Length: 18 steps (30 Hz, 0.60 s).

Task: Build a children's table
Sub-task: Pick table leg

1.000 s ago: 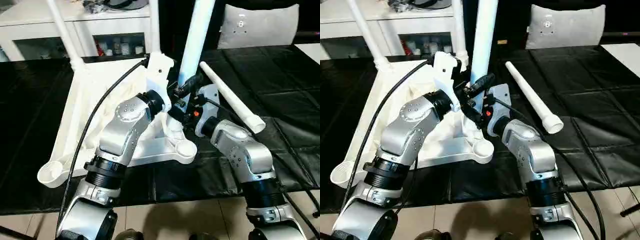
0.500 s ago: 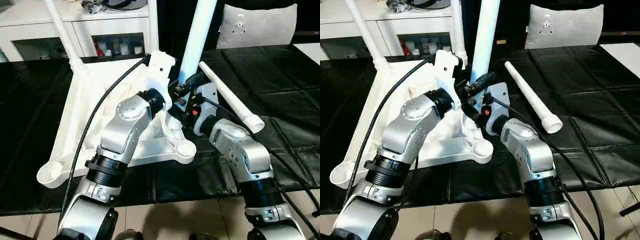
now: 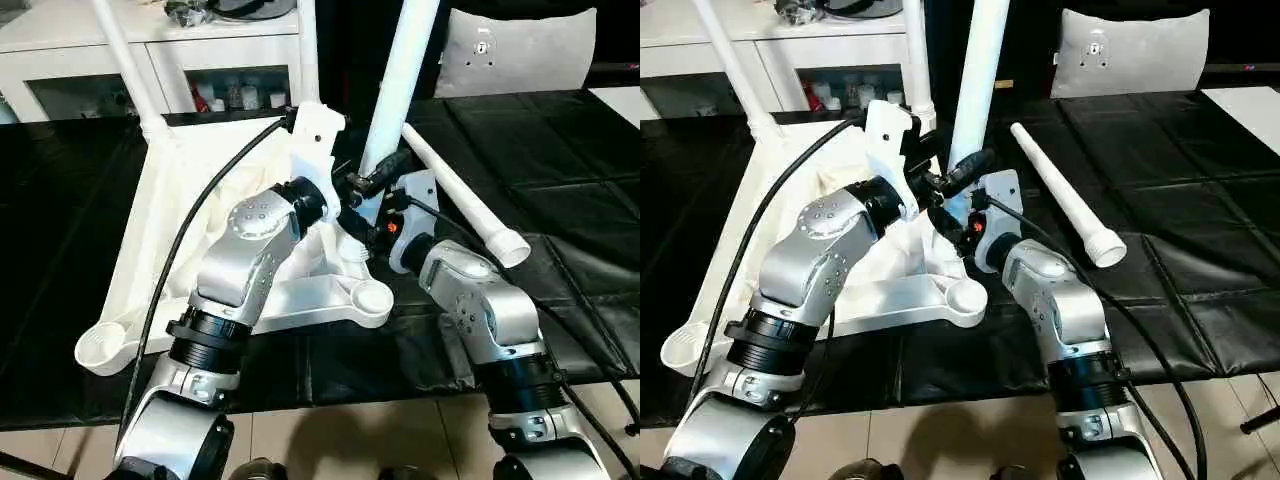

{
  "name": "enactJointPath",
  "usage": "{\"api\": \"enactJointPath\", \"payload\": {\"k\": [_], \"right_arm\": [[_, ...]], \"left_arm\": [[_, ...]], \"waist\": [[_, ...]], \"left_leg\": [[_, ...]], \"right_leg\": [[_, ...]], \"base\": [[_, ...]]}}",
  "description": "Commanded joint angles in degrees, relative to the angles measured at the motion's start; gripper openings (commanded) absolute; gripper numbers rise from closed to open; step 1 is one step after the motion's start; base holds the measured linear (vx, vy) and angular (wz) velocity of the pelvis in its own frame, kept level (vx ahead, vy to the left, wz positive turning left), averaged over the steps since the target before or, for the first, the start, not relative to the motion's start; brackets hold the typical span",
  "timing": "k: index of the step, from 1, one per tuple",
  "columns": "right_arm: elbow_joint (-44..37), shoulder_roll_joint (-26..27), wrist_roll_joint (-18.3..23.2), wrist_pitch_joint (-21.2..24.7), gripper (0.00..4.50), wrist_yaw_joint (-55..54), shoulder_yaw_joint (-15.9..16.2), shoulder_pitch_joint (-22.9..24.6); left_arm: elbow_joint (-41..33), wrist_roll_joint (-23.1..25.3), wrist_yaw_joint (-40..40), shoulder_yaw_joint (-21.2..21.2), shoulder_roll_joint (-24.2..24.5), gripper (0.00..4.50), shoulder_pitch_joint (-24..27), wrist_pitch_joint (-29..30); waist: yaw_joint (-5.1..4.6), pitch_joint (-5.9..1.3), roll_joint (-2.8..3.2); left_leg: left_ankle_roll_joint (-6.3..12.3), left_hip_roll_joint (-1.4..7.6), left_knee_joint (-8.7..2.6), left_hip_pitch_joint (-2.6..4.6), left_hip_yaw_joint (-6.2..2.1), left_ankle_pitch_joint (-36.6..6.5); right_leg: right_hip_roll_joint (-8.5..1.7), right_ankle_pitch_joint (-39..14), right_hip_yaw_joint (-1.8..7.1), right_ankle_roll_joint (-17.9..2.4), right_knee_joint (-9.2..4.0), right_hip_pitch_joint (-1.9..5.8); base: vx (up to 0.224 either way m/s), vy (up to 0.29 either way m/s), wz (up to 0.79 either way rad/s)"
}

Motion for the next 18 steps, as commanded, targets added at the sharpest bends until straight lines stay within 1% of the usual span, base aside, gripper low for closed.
{"api": "enactJointPath", "payload": {"k": [1, 2, 5, 6, 8, 9, 10, 11, 12, 13, 14, 15, 16, 17, 18], "right_arm": [[0.02, -0.19, 0.13, 0.59, 1.91, -0.33, -0.79, -0.57], [0.26, -0.47, 0.14, 0.49, 1.91, -0.29, -1.04, -0.56], [1.58, -2.13, 0.51, -0.09, 1.91, 0.97, -2.21, -0.69], [1.80, -2.47, 0.69, -0.15, 1.91, 1.33, -2.45, -0.75], [2.11, -3.41, 1.84, 0.54, 1.91, 2.90, -3.24, -0.90], [2.06, -3.51, 1.99, 0.65, 1.91, 3.12, -3.28, -0.90], [0.94, -4.86, 5.11, 3.02, 1.91, 6.83, -4.33, -0.86], [0.41, -5.29, 6.28, 3.83, 1.91, 8.05, -4.77, -0.85], [0.14, -5.50, 6.87, 4.23, 1.91, 8.67, -4.99, -0.85], [-1.11, -6.76, 10.05, 6.23, 1.91, 12.12, -6.12, -0.89], [-1.75, -7.56, 12.25, 7.75, 1.91, 14.35, -6.83, -0.89], [-2.40, -8.49, 14.62, 9.25, 1.91, 16.89, -7.67, -0.87], [-2.87, -9.40, 16.98, 10.68, 1.91, 19.41, -8.68, -0.90], [-3.05, -10.01, 18.80, 11.79, 1.91, 21.04, -9.64, -1.00], [-2.91, -11.12, 22.59, 14.01, 1.91, 24.17, -11.68, -1.34]], "left_arm": [[-1.27, -2.37, -1.77, 1.30, 0.18, 4.01, 0.88, 0.62], [-1.53, -3.53, -2.40, 1.85, -0.01, 4.23, 1.02, 0.69], [-4.86, -10.66, -7.87, 3.60, -0.06, 4.35, 2.33, 3.88], [-5.68, -12.06, -9.19, 3.83, 0.11, 4.35, 2.69, 4.68], [-7.09, -14.83, -10.56, 4.80, 0.18, 4.44, 3.41, 6.79], [-7.15, -15.00, -10.63, 4.89, 0.21, 4.49, 3.45, 6.96], [-7.83, -17.44, -11.18, 6.29, 0.61, 4.50, 3.89, 9.21], [-7.74, -18.17, -10.91, 7.03, 0.60, 4.50, 3.84, 9.71], [-7.69, -18.54, -10.78, 7.40, 0.59, 4.50, 3.82, 9.96], [-6.83, -19.92, -9.15, 9.78, 0.42, 4.50, 3.27, 10.17], [-6.14, -20.85, -7.95, 11.35, 0.46, 4.50, 2.75, 10.53], [-5.19, -21.46, -6.69, 12.99, 0.66, 4.50, 2.10, 10.53], [-4.11, -21.65, -5.29, 14.51, 1.08, 4.50, 1.39, 10.40], [-3.15, -21.60, -4.24, 15.61, 1.50, 4.50, 0.80, 10.22], [-1.66, -21.24, -2.79, 17.14, 2.73, 4.50, -0.11, 10.49]], "waist": [[0.12, -4.94, -0.77], [0.16, -4.93, -0.84], [0.30, -5.00, -0.88], [0.39, -4.97, -0.78], [0.40, -4.92, -0.86], [0.36, -4.91, -0.88], [0.32, -4.91, -0.98], [0.40, -4.78, -0.96], [0.33, -4.80, -0.95], [0.37, -4.87, -0.89], [0.46, -4.85, -0.83], [0.33, -4.84, -0.92], [0.44, -4.90, -1.06], [0.55, -4.92, -1.06], [0.55, -4.85, -1.19]], "left_leg": [[2.02, 2.73, -3.69, 1.38, -1.74, -10.58], [1.95, 2.72, -3.68, 1.37, -1.70, -10.64], [1.92, 2.77, -3.64, 1.35, -1.66, -10.16], [2.04, 2.77, -3.55, 1.49, -1.55, -10.20], [2.19, 2.75, -3.57, 1.34, -1.59, -10.46], [2.28, 2.72, -3.55, 1.40, -1.53, -10.44], [2.53, 2.70, -3.50, 1.45, -1.50, -10.53], [3.02, 2.73, -3.53, 1.38, -1.55, -10.71], [3.09, 2.63, -3.48, 1.41, -1.49, -10.64], [3.23, 2.62, -3.41, 1.37, -1.54, -10.38], [3.42, 2.71, -3.43, 1.38, -1.61, -10.35], [3.50, 2.58, -3.40, 1.33, -1.53, -10.44], [3.74, 2.63, -3.39, 1.40, -1.60, -10.40], [4.11, 2.48, -3.27, 1.50, -1.55, -10.48], [3.93, 2.65, -3.40, 1.38, -1.70, -10.21]], "right_leg": [[-3.87, -16.42, 2.40, -9.01, -4.43, 3.10], [-3.89, -16.43, 2.41, -9.20, -4.45, 3.08], [-4.03, -15.89, 2.40, -9.93, -4.24, 3.20], [-3.83, -15.89, 2.42, -10.28, -4.28, 2.94], [-3.84, -16.15, 2.36, -10.25, -4.22, 3.14], [-3.79, -16.13, 2.37, -10.15, -4.26, 3.12], [-3.77, -16.19, 2.37, -10.03, -4.20, 3.24], [-3.79, -16.80, 2.37, -9.94, -4.36, 3.24], [-3.68, -16.93, 2.32, -9.92, -4.33, 3.28], [-3.66, -16.81, 2.28, -9.78, -4.35, 3.38], [-3.64, -16.84, 2.25, -9.62, -4.42, 3.35], [-3.54, -16.85, 2.19, -9.62, -4.40, 3.45], [-3.48, -16.82, 2.13, -9.32, -4.45, 3.50], [-3.44, -17.34, 2.08, -8.97, -4.57, 3.47], [-3.48, -18.03, 2.07, -8.48, -4.58, 3.38]], "base": [[0.000, 0.000, 0.00], [0.000, 0.000, 0.00], [0.000, 0.000, 0.00], [0.000, 0.000, 0.00], [0.000, 0.000, 0.00], [0.000, 0.000, 0.00], [0.000, 0.000, 0.00], [0.000, 0.000, 0.00], [0.000, 0.000, 0.00], [0.000, 0.000, 0.00], [0.000, 0.000, 0.00], [0.000, 0.000, 0.00], [0.000, 0.000, 0.00], [0.000, 0.000, 0.00], [0.000, 0.000, 0.00]]}}
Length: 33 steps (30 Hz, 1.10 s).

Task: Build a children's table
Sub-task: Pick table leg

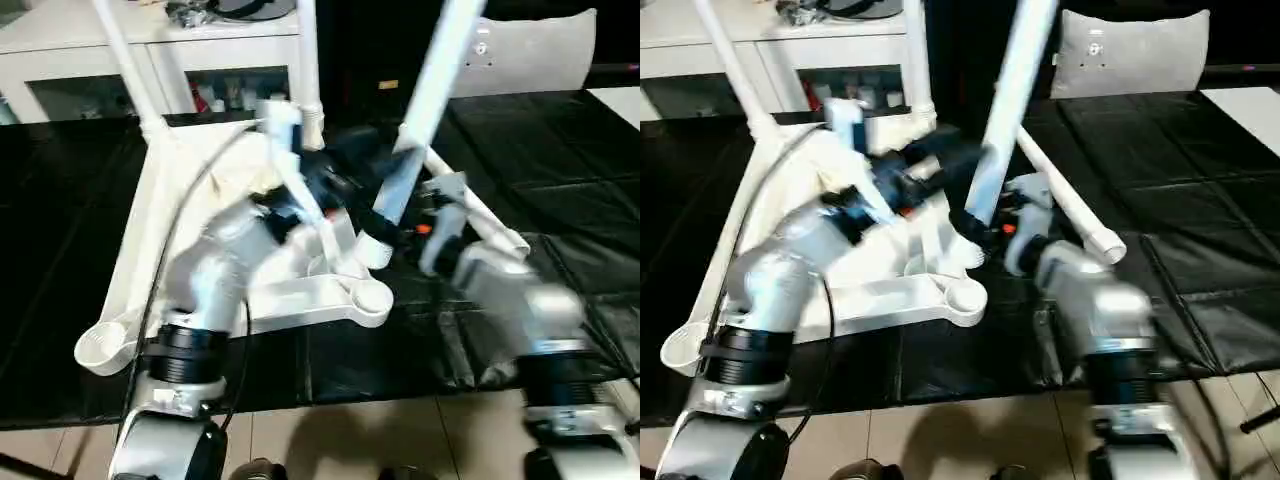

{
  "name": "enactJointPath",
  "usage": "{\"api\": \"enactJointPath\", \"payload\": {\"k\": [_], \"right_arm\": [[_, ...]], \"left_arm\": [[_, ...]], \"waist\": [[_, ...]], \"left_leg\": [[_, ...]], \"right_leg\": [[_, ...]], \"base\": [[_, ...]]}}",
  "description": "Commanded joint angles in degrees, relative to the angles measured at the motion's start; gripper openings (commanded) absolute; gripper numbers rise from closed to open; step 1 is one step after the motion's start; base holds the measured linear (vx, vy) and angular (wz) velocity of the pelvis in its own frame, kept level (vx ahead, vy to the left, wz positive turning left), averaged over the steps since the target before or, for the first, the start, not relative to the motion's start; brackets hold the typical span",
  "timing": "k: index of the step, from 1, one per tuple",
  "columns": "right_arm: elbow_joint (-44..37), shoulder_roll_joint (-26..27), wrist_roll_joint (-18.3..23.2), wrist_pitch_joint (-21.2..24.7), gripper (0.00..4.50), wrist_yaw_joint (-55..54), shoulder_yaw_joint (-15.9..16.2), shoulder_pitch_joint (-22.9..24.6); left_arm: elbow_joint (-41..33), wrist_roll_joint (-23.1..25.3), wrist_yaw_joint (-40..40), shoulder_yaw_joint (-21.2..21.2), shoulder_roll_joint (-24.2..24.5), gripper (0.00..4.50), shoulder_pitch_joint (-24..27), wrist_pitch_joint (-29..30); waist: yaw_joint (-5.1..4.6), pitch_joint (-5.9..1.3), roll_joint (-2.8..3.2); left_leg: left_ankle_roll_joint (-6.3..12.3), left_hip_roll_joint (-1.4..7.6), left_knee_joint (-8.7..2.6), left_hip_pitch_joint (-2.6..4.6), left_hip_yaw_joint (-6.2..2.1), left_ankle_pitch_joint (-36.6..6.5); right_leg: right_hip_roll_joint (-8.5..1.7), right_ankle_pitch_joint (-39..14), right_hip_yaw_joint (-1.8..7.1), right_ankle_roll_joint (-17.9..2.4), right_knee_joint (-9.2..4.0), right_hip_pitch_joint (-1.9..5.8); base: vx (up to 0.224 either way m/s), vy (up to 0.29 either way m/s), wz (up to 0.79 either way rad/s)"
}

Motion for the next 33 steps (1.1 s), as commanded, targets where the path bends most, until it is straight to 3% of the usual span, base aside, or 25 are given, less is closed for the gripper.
{"api": "enactJointPath", "payload": {"k": [1, 4, 7, 11, 16, 21, 25, 29, 33], "right_arm": [[-1.20, -1.49, 7.57, 4.21, 1.91, 6.07, -3.73, -1.46], [-1.05, -2.06, 9.91, 5.45, 1.91, 7.94, -4.89, -1.65], [-1.46, -4.23, 13.87, 8.31, 1.91, 12.73, -5.72, -1.46], [-2.49, -5.55, 14.32, 9.40, 1.91, 15.00, -4.46, -1.14], [-3.11, -6.55, 15.15, 10.06, 1.91, 16.65, -3.42, -1.33], [-3.32, -7.22, 8.62, 5.84, 1.91, 14.60, 0.51, -1.60], [-2.53, -7.78, -0.37, 0.19, 1.91, 11.10, 6.41, -2.11], [-3.20, -7.12, -2.82, -1.38, 1.91, 9.03, 8.82, -2.23], [-4.24, -6.99, -3.94, -2.35, 1.91, 10.17, 11.04, -1.66]], "left_arm": [[2.52, 0.08, 2.99, 3.15, 2.09, 4.50, -1.88, 0.62], [2.89, 0.01, 3.28, 3.66, 2.91, 4.50, -2.13, 1.21], [2.07, -3.20, 3.77, 5.84, 3.87, 4.50, -2.42, 3.88], [0.88, -5.78, 2.89, 6.52, 3.93, 4.50, -2.35, 5.73], [-1.20, -6.96, 1.77, 5.17, 4.06, 4.50, -2.02, 8.02], [-3.82, -4.32, -3.47, -0.45, 6.86, 4.50, -1.24, 8.29], [-6.71, -0.69, -8.79, -6.72, 9.09, 4.50, -0.01, 5.66], [-7.31, -3.05, -9.58, -6.80, 8.44, 4.50, 0.17, 8.51], [-8.59, -2.98, -12.04, -10.26, 9.61, 4.50, 1.70, 9.48]], "waist": [[0.37, -4.95, -1.12], [0.62, -4.93, -1.15], [0.95, -4.98, -1.32], [1.86, -4.96, -1.55], [2.08, -4.84, -1.54], [2.23, -4.80, -1.72], [2.15, -4.67, -1.66], [1.72, -4.69, -1.66], [1.65, -4.68, -1.62]], "left_leg": [[4.02, 2.46, -3.42, 1.40, -1.65, -10.38], [3.70, 2.69, -3.44, 1.51, -1.75, -9.75], [3.51, 2.66, -3.27, 1.59, -1.61, -9.54], [3.01, 2.70, -3.22, 1.59, -1.56, -9.11], [2.69, 2.73, -3.32, 1.60, -1.61, -9.64], [1.93, 2.79, -3.50, 1.52, -1.72, -9.77], [0.58, 2.96, -3.71, 1.57, -1.90, -10.65], [0.51, 2.78, -3.62, 1.55, -1.72, -11.20], [1.07, 2.85, -3.69, 1.53, -1.78, -11.52]], "right_leg": [[-3.44, -18.49, 1.99, -8.43, -4.61, 3.41], [-3.60, -19.29, 1.99, -8.33, -4.66, 3.10], [-3.68, -19.35, 1.97, -9.10, -4.48, 3.10], [-3.85, -20.76, 2.07, -8.47, -4.58, 2.91], [-3.85, -23.02, 2.04, -7.25, -4.92, 2.71], [-3.94, -24.14, 2.14, -6.01, -4.88, 2.54], [-4.15, -25.67, 2.26, -5.32, -4.96, 2.36], [-4.02, -24.76, 2.30, -6.05, -4.83, 2.52], [-3.91, -24.15, 2.33, -6.31, -4.70, 2.56]], "base": [[0.000, 0.000, 0.00], [0.000, 0.000, 0.00], [0.000, 0.000, 0.00], [0.000, 0.000, 0.00], [0.000, 0.000, 0.00], [0.000, 0.000, 0.00], [0.000, 0.000, 0.00], [0.000, 0.000, 0.00], [0.000, 0.000, 0.00]]}}
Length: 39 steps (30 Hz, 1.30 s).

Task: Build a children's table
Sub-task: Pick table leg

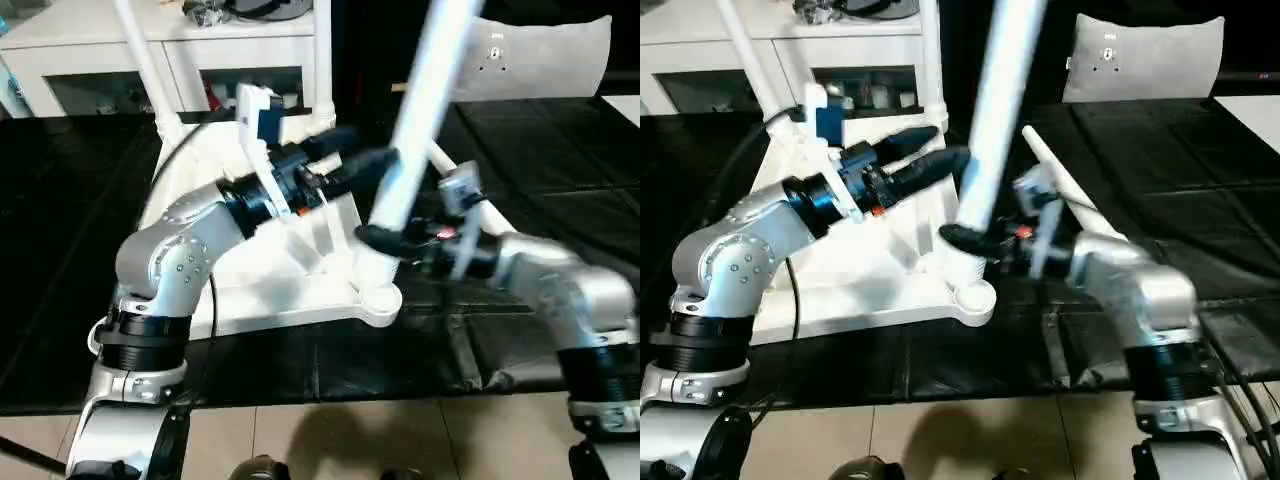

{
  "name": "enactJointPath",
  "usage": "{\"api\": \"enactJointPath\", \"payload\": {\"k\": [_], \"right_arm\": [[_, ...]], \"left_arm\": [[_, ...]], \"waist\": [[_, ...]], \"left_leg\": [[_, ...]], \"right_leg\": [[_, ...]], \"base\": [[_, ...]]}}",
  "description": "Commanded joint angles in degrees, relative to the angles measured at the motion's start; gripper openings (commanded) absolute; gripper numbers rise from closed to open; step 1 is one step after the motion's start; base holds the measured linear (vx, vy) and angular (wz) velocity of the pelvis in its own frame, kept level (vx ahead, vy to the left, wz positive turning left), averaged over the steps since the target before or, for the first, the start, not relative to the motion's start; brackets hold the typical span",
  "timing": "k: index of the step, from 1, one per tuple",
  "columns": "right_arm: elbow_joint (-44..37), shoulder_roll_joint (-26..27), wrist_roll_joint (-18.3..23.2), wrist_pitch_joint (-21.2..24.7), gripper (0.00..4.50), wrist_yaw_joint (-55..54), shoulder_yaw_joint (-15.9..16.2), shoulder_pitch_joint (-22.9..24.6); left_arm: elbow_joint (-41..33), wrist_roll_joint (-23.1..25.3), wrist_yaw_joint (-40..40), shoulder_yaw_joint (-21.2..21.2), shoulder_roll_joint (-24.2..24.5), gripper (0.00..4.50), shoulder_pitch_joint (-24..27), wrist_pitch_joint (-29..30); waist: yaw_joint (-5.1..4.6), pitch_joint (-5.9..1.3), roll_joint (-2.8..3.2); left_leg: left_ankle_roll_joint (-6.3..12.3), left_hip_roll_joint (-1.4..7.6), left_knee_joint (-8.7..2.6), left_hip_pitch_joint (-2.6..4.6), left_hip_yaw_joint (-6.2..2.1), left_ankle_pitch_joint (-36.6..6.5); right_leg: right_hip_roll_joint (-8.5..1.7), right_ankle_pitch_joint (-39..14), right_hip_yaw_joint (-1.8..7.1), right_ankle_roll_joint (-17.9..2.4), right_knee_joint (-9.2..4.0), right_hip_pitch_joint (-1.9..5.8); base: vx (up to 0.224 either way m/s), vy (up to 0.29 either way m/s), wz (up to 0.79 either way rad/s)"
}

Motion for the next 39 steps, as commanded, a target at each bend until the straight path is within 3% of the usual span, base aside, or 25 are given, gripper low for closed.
{"api": "enactJointPath", "payload": {"k": [1, 4, 8, 15, 22, 28, 31, 32, 34, 36, 39], "right_arm": [[-1.97, -0.24, -0.93, -1.90, 1.91, 1.87, 1.58, -0.29], [-1.69, -0.25, -1.57, -2.55, 1.91, 1.85, 1.87, -0.20], [-0.63, -0.48, -3.37, -4.21, 1.91, 0.90, 2.84, -0.17], [2.33, 0.01, -6.07, -4.81, 1.91, -1.44, 3.57, -0.72], [2.80, 0.36, -7.25, -5.43, 1.91, -2.25, 4.22, -0.65], [2.81, 0.75, -7.78, -6.16, 1.91, -3.06, 4.28, -0.37], [3.19, 2.02, -7.95, -6.71, 1.91, -6.16, 2.20, 0.07], [3.26, 2.48, -8.00, -6.56, 1.91, -7.63, 1.46, 0.28], [2.46, 3.30, -7.22, -5.55, 1.91, -9.90, -0.12, 1.20], [1.79, 3.74, -6.70, -4.91, 1.90, -11.43, -1.38, 1.81], [1.04, 4.41, -6.52, -5.89, 1.90, -13.67, -3.22, 2.73]], "left_arm": [[-0.01, 2.84, 0.32, -2.76, 0.21, 4.50, 1.03, -0.59], [1.19, 4.70, 1.42, -2.96, -0.14, 4.50, 0.86, -2.09], [0.69, 0.48, 1.28, 0.27, -2.73, 4.50, 0.67, -1.82], [-5.87, -5.32, -5.09, -2.83, -3.60, 4.50, 3.13, 1.09], [-3.98, -2.36, -4.01, -6.06, -5.51, 4.50, 2.99, 0.18], [-3.91, -1.80, -3.86, -6.19, -5.61, 4.50, 2.97, -0.08], [-1.69, -1.05, -2.91, -2.82, -4.57, 4.50, 2.61, -2.10], [-0.74, -1.16, -2.73, -1.13, -4.03, 4.50, 2.61, -2.57], [-0.02, -2.49, -3.98, 2.02, -1.63, 4.50, 3.42, -2.06], [-0.15, -2.86, -5.20, 2.81, 0.39, 4.50, 4.22, -1.18], [-0.56, -2.47, -7.38, 2.97, 3.73, 4.50, 5.57, -0.32]], "waist": [[-0.03, -4.66, -1.54], [-0.04, -4.58, -1.47], [-0.04, -4.57, -1.69], [-0.21, -4.63, -1.57], [-0.31, -4.48, -1.49], [-0.27, -4.65, -1.50], [-0.46, -4.69, -2.01], [-0.53, -4.71, -1.72], [-0.56, -4.71, -1.71], [-0.48, -4.79, -1.30], [-0.63, -4.72, -1.17]], "left_leg": [[1.21, 2.84, -3.96, 1.53, -1.71, -11.50], [1.17, 2.81, -3.95, 1.58, -1.72, -12.16], [0.91, 2.78, -3.89, 1.52, -1.70, -12.06], [1.43, 2.91, -3.88, 1.49, -1.66, -11.62], [0.90, 2.88, -4.05, 1.71, -1.77, -13.50], [1.29, 2.84, -3.94, 1.59, -1.77, -12.35], [1.44, 2.83, -3.94, 1.46, -1.68, -11.51], [1.39, 2.69, -3.87, 1.50, -1.69, -11.34], [1.06, 2.72, -3.90, 1.67, -1.65, -11.70], [0.48, 2.75, -4.05, 1.85, -1.73, -12.10], [0.07, 2.79, -4.21, 1.99, -1.74, -13.06]], "right_leg": [[-3.88, -23.94, 2.34, -6.54, -4.76, 2.53], [-3.88, -24.87, 2.34, -5.88, -4.98, 2.52], [-3.96, -25.17, 2.30, -6.32, -4.96, 2.59], [-3.83, -22.58, 2.39, -7.77, -4.56, 2.57], [-3.69, -25.40, 2.38, -6.10, -5.11, 2.50], [-3.76, -23.89, 2.42, -6.40, -4.90, 2.62], [-3.73, -22.72, 2.42, -6.92, -4.72, 2.61], [-3.74, -22.71, 2.40, -7.00, -4.69, 2.57], [-3.73, -23.04, 2.43, -7.00, -4.80, 2.53], [-3.64, -22.58, 2.40, -7.14, -4.58, 2.45], [-3.57, -22.05, 2.44, -7.13, -4.48, 2.32]], "base": [[0.000, 0.000, 0.00], [0.000, 0.000, 0.00], [0.000, 0.000, 0.00], [0.000, 0.000, 0.00], [0.000, 0.000, 0.00], [0.000, 0.000, 0.00], [0.000, 0.000, 0.00], [0.000, 0.000, 0.00], [0.000, 0.000, 0.00], [0.000, 0.000, 0.00], [0.000, 0.000, 0.00]]}}
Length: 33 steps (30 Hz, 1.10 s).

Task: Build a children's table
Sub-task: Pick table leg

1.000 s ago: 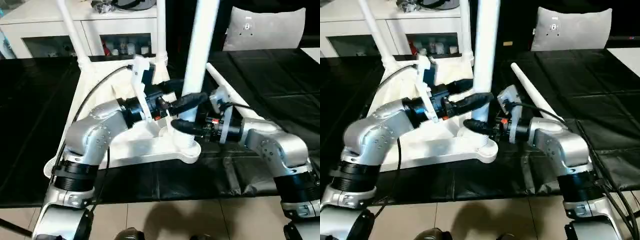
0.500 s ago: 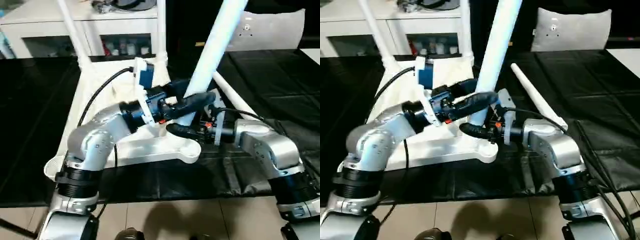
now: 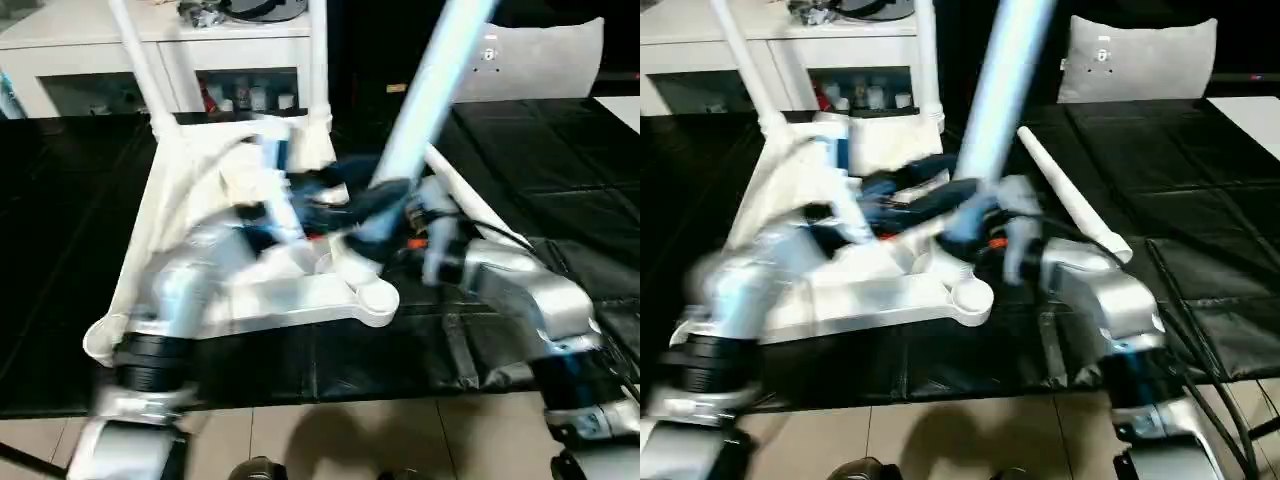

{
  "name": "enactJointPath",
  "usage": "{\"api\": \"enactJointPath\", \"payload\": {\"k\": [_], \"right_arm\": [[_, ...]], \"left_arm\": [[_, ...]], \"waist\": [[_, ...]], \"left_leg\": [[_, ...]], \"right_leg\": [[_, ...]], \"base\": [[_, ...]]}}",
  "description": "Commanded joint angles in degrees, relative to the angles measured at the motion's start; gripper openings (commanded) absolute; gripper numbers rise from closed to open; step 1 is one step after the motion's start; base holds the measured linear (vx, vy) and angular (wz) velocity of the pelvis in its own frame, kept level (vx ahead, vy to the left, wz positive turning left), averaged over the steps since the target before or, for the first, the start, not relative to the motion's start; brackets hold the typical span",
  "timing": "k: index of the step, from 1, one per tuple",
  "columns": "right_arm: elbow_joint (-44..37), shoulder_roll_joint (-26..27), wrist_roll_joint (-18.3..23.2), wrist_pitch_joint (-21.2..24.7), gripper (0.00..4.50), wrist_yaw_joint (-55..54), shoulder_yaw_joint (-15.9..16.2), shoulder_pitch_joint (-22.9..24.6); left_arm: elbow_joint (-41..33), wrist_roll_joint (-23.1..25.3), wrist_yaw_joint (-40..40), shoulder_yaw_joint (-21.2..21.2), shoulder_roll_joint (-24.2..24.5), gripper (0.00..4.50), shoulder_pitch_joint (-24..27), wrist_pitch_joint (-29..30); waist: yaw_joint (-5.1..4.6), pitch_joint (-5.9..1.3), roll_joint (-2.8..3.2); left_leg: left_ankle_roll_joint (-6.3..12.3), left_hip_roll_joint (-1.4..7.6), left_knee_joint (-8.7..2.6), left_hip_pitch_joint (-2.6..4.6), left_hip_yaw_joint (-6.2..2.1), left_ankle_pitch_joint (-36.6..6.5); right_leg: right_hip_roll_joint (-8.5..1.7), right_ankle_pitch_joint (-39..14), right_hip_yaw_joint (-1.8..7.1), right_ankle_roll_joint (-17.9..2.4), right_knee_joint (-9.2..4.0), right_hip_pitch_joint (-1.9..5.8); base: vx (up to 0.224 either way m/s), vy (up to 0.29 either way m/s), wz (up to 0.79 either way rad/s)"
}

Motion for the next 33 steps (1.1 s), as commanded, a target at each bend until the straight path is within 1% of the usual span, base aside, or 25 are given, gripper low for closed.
{"api": "enactJointPath", "payload": {"k": [1, 3, 4, 5, 6, 7, 8, 9, 10, 11, 13, 14, 15, 16, 17, 19, 20, 21, 22, 23, 25, 27, 30, 31, 33], "right_arm": [[-1.61, 0.61, -0.25, -0.94, 1.90, -2.74, -1.78, 0.48], [-1.97, 0.88, -1.31, -1.61, 1.90, -5.09, -2.20, 1.00], [-2.40, 1.29, -1.95, -1.26, 1.90, -7.47, -2.68, 1.45], [-2.42, 1.31, -1.98, -1.22, 1.90, -7.59, -2.71, 1.47], [-2.73, 1.62, -2.07, -0.38, 1.90, -8.72, -3.03, 1.71], [-3.45, 2.19, -2.24, 0.91, 1.90, -10.54, -3.63, 2.25], [-4.10, 2.71, -2.23, 1.80, 1.90, -11.84, -4.11, 2.72], [-4.37, 2.93, -2.19, 2.13, 1.90, -12.33, -4.31, 2.92], [-4.91, 3.25, -2.11, 1.92, 1.90, -12.65, -4.45, 3.44], [-5.82, 3.79, -2.36, 2.15, 1.90, -13.92, -4.44, 4.49], [-5.90, 3.86, -2.39, 2.10, 1.90, -14.07, -4.44, 4.61], [-6.23, 3.80, -2.90, 1.67, 1.90, -14.39, -3.92, 5.26], [-6.36, 3.65, -4.04, -0.51, 1.90, -14.45, -3.22, 5.89], [-6.46, 3.27, -5.15, -2.09, 1.90, -14.25, -2.33, 6.49], [-6.46, 3.21, -5.20, -2.07, 1.90, -14.20, -2.25, 6.53], [-6.62, 4.44, -5.57, -2.43, 1.90, -16.91, -3.24, 6.98], [-6.16, 4.89, -6.94, -6.01, 1.90, -17.81, -3.18, 7.23], [-5.52, 4.67, -9.68, -9.02, 1.90, -19.76, -2.42, 7.54], [-5.17, 3.90, -11.09, -8.75, 1.90, -20.29, -1.46, 7.85], [-5.17, 3.90, -11.09, -8.75, 1.90, -20.29, -1.46, 7.85], [-5.36, 2.84, -8.55, -6.28, 1.90, -16.03, -1.21, 8.66], [-5.72, 2.14, -7.22, -5.90, 1.90, -13.15, -0.98, 9.07], [-6.31, 1.57, -6.09, -5.89, 1.90, -10.78, -0.81, 9.63], [-7.21, 1.31, -3.95, -5.27, 1.90, -8.51, -1.37, 10.08], [-7.81, 1.06, -2.76, -5.14, 1.90, -7.13, -1.51, 10.32]], "left_arm": [[-0.98, 0.26, -2.19, -0.18, 2.17, 4.50, 1.21, 1.19], [-0.97, 1.38, -2.98, -0.83, 3.93, 4.50, 1.70, 1.13], [-0.51, 4.02, -3.66, -2.48, 6.14, 4.50, 2.26, 0.31], [-0.48, 4.20, -3.69, -2.59, 6.27, 4.50, 2.30, 0.24], [0.04, 6.78, -4.19, -4.33, 7.83, 4.50, 2.86, -1.06], [1.00, 10.91, -5.18, -7.56, 10.39, 4.50, 4.08, -3.40], [1.62, 13.62, -5.92, -9.79, 12.05, 4.50, 5.00, -4.95], [1.82, 14.49, -6.19, -10.53, 12.59, 4.50, 5.33, -5.45], [2.20, 15.57, -6.36, -11.24, 12.87, 4.50, 5.86, -6.56], [3.02, 18.16, -6.77, -13.04, 13.58, 4.50, 6.86, -9.16], [3.11, 18.48, -6.83, -13.29, 13.68, 4.50, 6.98, -9.48], [3.89, 20.24, -6.89, -14.71, 14.17, 4.50, 7.55, -10.84], [4.89, 22.34, -6.72, -16.23, 14.68, 4.50, 7.90, -12.53], [6.18, 24.83, -6.38, -18.02, 15.24, 4.50, 8.26, -14.47], [6.32, 25.08, -6.34, -18.19, 15.29, 4.50, 8.29, -14.66], [8.12, 27.28, -6.19, -19.59, 15.56, 4.50, 8.46, -16.90], [9.29, 27.84, -5.73, -19.59, 15.24, 4.50, 8.30, -17.81], [10.96, 28.95, -5.27, -19.73, 14.91, 4.50, 8.00, -19.58], [12.43, 29.96, -5.39, -19.76, 14.59, 4.50, 7.81, -21.32], [12.43, 29.96, -5.39, -19.76, 14.59, 4.50, 7.81, -21.32], [14.13, 30.92, -6.44, -20.55, 14.78, 4.23, 7.36, -22.83], [14.68, 31.08, -7.02, -20.92, 14.89, 4.16, 7.17, -23.25], [15.37, 31.30, -7.71, -21.12, 14.81, 3.88, 6.92, -23.96], [16.06, 31.42, -9.24, -21.46, 14.76, 3.73, 6.51, -24.43], [17.54, 32.24, -9.12, -21.38, 14.29, 3.70, 6.02, -25.51]], "waist": [[-0.30, -4.62, -0.63], [-0.36, -4.55, -0.55], [-0.47, -4.56, -0.55], [-0.49, -4.41, -0.42], [-0.63, -4.30, -0.36], [-0.75, -4.30, -0.31], [-0.70, -4.17, -0.35], [-0.87, -4.23, -0.33], [-1.01, -4.35, -0.42], [-1.03, -4.39, -0.46], [-1.04, -4.45, -0.33], [-1.14, -4.50, -0.33], [-1.24, -4.40, -0.37], [-1.36, -4.29, -0.50], [-1.47, -4.22, -0.51], [-1.61, -4.23, -0.44], [-1.63, -4.29, -0.19], [-1.75, -4.33, -0.30], [-1.92, -4.29, -0.34], [-1.92, -4.29, -0.34], [-1.87, -4.28, -0.52], [-1.78, -4.32, -0.38], [-1.65, -4.38, -0.46], [-1.54, -4.44, -0.20], [-1.51, -4.42, -0.33]], "left_leg": [[-0.08, 2.82, -4.24, 2.01, -1.76, -13.28], [-0.63, 2.83, -4.37, 2.06, -1.76, -13.82], [-0.99, 2.82, -4.43, 2.17, -1.78, -14.39], [-1.35, 2.82, -4.56, 2.29, -1.84, -15.21], [-1.64, 2.80, -4.70, 2.36, -1.95, -16.51], [-1.80, 2.79, -4.68, 2.43, -1.90, -16.95], [-1.84, 2.83, -4.87, 2.37, -2.14, -17.19], [-2.03, 2.79, -4.93, 2.29, -2.08, -17.32], [-2.43, 2.75, -4.88, 2.44, -2.00, -17.31], [-2.51, 2.77, -4.89, 2.36, -2.04, -16.98], [-2.73, 2.90, -4.96, 2.32, -2.05, -17.02], [-2.69, 2.83, -4.96, 2.30, -2.06, -17.19], [-2.71, 2.89, -5.05, 2.23, -2.11, -17.51], [-2.78, 2.81, -5.01, 2.19, -2.04, -18.15], [-2.71, 2.71, -4.95, 2.16, -2.05, -18.61], [-2.53, 2.68, -4.89, 2.25, -2.08, -18.47], [-2.55, 2.69, -4.91, 2.21, -2.14, -18.43], [-2.85, 2.70, -4.90, 2.14, -2.17, -18.59], [-3.18, 2.69, -4.94, 2.24, -2.16, -18.95], [-3.18, 2.69, -4.94, 2.24, -2.16, -18.95], [-2.44, 2.72, -4.94, 2.32, -2.14, -19.49], [-1.88, 2.83, -4.93, 2.27, -2.13, -19.80], [-1.33, 2.86, -4.87, 2.09, -2.10, -19.06], [-1.17, 2.97, -4.85, 2.16, -2.13, -18.65], [-1.19, 2.98, -4.85, 2.19, -2.07, -18.82]], "right_leg": [[-3.63, -22.10, 2.40, -7.19, -4.49, 2.31], [-3.60, -22.79, 2.42, -6.95, -4.55, 2.20], [-3.53, -22.86, 2.43, -6.90, -4.52, 2.18], [-3.48, -23.65, 2.46, -6.55, -4.63, 1.99], [-3.55, -25.07, 2.48, -5.93, -4.83, 2.00], [-3.55, -25.58, 2.51, -5.67, -4.88, 1.96], [-3.59, -26.59, 2.63, -4.59, -5.23, 1.89], [-3.58, -26.66, 2.65, -4.22, -4.96, 1.96], [-3.61, -26.50, 2.62, -4.17, -4.96, 1.90], [-3.74, -26.09, 2.69, -4.47, -5.02, 1.94], [-3.75, -24.75, 2.72, -4.90, -4.77, 1.92], [-3.75, -24.20, 2.69, -5.45, -4.68, 1.95], [-3.72, -24.16, 2.70, -5.57, -4.69, 1.98], [-3.81, -25.12, 2.73, -5.21, -4.81, 1.91], [-3.92, -26.65, 2.73, -4.62, -5.04, 1.90], [-4.00, -27.90, 2.79, -4.40, -5.24, 1.85], [-4.04, -28.05, 2.73, -4.47, -5.20, 1.81], [-4.02, -27.87, 2.65, -4.38, -5.25, 1.72], [-3.86, -27.47, 2.61, -4.47, -5.19, 1.63], [-3.86, -27.47, 2.61, -4.47, -5.19, 1.63], [-3.89, -26.62, 2.70, -5.15, -5.15, 1.82], [-3.95, -25.93, 2.74, -5.57, -5.08, 1.86], [-4.04, -24.42, 2.76, -6.54, -4.96, 2.05], [-4.05, -23.45, 2.78, -7.14, -4.80, 2.03], [-4.00, -23.34, 2.76, -7.21, -4.81, 2.03]], "base": [[0.000, 0.000, 0.00], [0.000, 0.000, 0.00], [0.000, 0.000, 0.00], [0.000, 0.000, 0.00], [0.000, 0.000, 0.00], [0.000, 0.000, 0.00], [0.000, 0.000, 0.00], [0.000, 0.000, 0.00], [0.000, 0.000, 0.00], [0.000, 0.000, 0.00], [0.000, 0.000, 0.00], [0.000, 0.000, 0.00], [0.000, 0.000, 0.00], [0.000, 0.000, 0.00], [0.000, 0.000, 0.00], [0.000, 0.000, 0.00], [0.000, 0.000, 0.00], [0.000, 0.000, 0.00], [0.000, 0.000, 0.00], [0.000, 0.000, 0.00], [0.000, 0.000, 0.00], [0.000, 0.000, 0.00], [0.000, 0.000, 0.00], [0.000, 0.000, 0.00], [0.000, 0.000, 0.00]]}}
